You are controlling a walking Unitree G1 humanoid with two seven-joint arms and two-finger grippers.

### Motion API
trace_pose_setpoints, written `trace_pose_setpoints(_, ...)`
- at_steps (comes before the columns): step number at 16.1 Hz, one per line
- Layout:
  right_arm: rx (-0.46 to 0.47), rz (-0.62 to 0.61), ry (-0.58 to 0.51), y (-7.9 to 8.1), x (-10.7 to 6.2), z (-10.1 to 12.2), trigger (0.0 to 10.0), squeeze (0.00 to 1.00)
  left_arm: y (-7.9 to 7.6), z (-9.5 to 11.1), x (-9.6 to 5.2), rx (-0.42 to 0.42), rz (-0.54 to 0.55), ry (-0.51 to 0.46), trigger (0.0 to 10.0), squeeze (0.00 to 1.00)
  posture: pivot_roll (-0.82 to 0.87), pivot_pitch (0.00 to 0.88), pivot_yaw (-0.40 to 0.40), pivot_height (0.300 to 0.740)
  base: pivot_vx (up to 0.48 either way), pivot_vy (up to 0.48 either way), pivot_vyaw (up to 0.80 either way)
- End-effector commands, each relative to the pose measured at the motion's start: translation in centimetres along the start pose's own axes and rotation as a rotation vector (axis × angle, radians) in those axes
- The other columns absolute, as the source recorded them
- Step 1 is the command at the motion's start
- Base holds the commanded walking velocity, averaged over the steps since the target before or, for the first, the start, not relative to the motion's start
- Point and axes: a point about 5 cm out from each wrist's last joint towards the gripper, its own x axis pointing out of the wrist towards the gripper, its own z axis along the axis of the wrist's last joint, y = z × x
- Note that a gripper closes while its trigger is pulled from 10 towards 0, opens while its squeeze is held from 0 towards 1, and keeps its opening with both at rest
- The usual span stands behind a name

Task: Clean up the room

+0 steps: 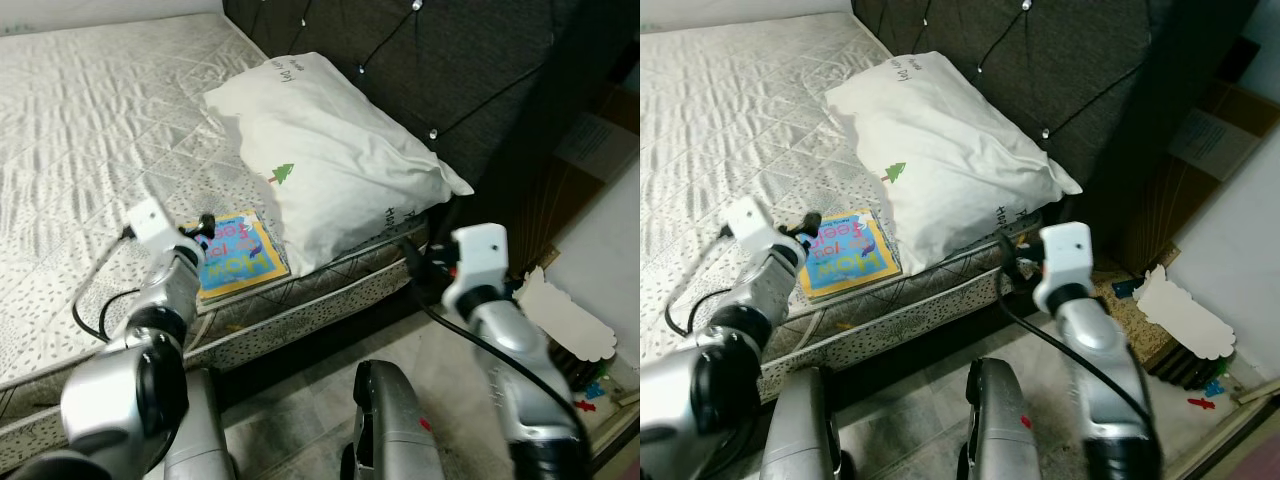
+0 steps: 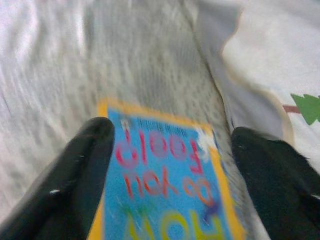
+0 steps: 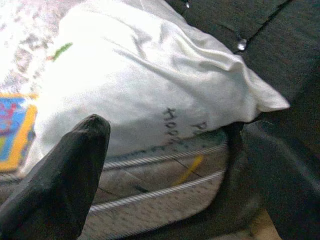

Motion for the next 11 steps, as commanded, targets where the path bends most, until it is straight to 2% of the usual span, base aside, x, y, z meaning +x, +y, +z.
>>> trace_pose_setpoints(1,0.020,0.017,-0.010,0.7,0.6,0.1,10.0,0.00,0.6,0.0,-0.3,0.120,0.038,-0.052,10.0,1.00,-0.04,0.000,-0.046,0.546,0.000,0.000,0.00)
trace_pose_setpoints(2,0.049,0.046,-0.011,1.6,1.3,-0.1,10.0,0.00,1.1,-0.1,-1.0,0.228,0.057,-0.122,10.0,1.00,0.00,0.000,-0.037,0.546,0.000,0.000,0.00)
trace_pose_setpoints(3,0.055,0.055,-0.014,1.9,1.5,-0.1,10.0,0.00,1.1,-0.2,-1.2,0.253,0.055,-0.143,10.0,1.00,0.00,0.000,-0.035,0.546,0.000,0.000,0.00)
trace_pose_setpoints(4,0.070,0.063,-0.029,2.7,2.4,0.0,10.0,0.00,1.8,-0.7,-2.2,0.309,0.078,-0.183,10.0,1.00,0.04,0.000,-0.027,0.546,0.000,0.000,0.00)
trace_pose_setpoints(5,0.072,0.063,-0.033,2.8,2.5,0.1,10.0,0.00,1.8,-0.8,-2.5,0.320,0.083,-0.191,10.0,1.00,0.04,0.000,-0.027,0.546,0.000,0.000,0.00)
trace_pose_setpoints(6,0.088,0.060,-0.041,3.2,3.1,0.0,10.0,0.00,1.3,-0.6,-3.5,0.390,0.061,-0.248,10.0,1.00,0.09,0.000,-0.018,0.546,0.000,0.000,0.00)
trace_pose_setpoints(7,0.104,0.056,-0.047,3.5,3.8,0.0,10.0,0.00,0.8,-0.2,-4.3,0.457,0.056,-0.297,10.0,0.00,0.10,0.000,-0.011,0.546,0.000,0.000,0.00)
trace_pose_setpoints(8,0.126,0.054,-0.072,4.0,4.6,0.4,10.0,0.00,-0.3,0.6,-5.6,0.564,0.067,-0.388,10.0,0.00,0.12,0.000,-0.004,0.546,0.000,0.000,0.00)
trace_pose_setpoints(9,0.129,0.054,-0.077,4.1,4.8,0.5,10.0,0.00,-0.6,0.8,-5.9,0.560,0.046,-0.408,10.0,0.00,0.12,0.000,-0.005,0.546,0.000,0.000,0.00)
trace_pose_setpoints(10,0.142,0.043,-0.100,4.1,5.1,1.0,10.0,0.00,-2.3,1.7,-6.9,0.521,-0.116,-0.479,10.0,0.00,0.13,0.000,-0.026,0.546,0.000,0.000,0.00)
trace_pose_setpoints(11,0.143,0.040,-0.110,4.0,5.2,1.2,10.0,0.00,-2.8,2.0,-7.2,0.512,-0.174,-0.501,10.0,0.00,0.13,0.000,-0.031,0.546,0.000,0.000,0.00)
